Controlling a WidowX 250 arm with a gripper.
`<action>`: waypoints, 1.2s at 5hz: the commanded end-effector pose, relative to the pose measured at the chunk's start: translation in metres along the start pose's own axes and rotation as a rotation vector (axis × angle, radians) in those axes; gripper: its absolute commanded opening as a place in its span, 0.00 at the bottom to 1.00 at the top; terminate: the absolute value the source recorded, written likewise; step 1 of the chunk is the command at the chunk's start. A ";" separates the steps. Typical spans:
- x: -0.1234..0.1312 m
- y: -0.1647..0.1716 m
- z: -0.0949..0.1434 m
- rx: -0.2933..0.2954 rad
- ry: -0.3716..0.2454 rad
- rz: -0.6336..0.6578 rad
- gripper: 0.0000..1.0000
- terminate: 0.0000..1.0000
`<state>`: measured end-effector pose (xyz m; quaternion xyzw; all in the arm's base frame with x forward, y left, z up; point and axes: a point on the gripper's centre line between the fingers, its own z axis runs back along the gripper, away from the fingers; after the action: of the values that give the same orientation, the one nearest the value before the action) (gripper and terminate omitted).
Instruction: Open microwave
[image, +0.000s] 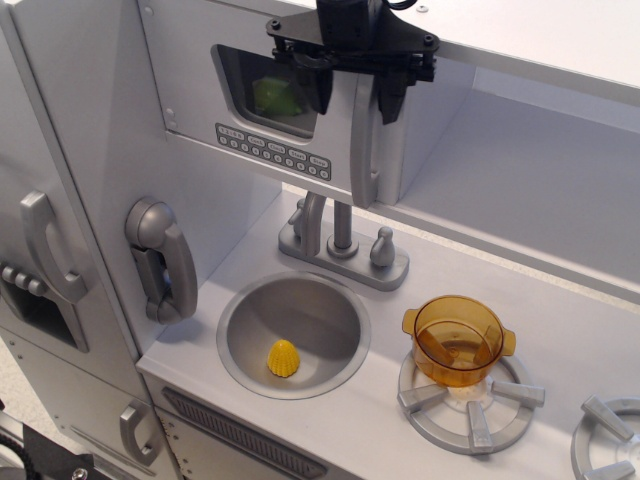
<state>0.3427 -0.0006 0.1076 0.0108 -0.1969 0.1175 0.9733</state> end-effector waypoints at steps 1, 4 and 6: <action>-0.001 0.003 0.012 -0.032 -0.004 -0.024 0.00 0.00; -0.072 0.049 0.035 0.029 0.070 -0.119 1.00 0.00; -0.102 0.040 0.055 0.093 0.250 -0.211 1.00 0.00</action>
<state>0.2147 0.0083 0.0980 0.0596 -0.0398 0.0244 0.9971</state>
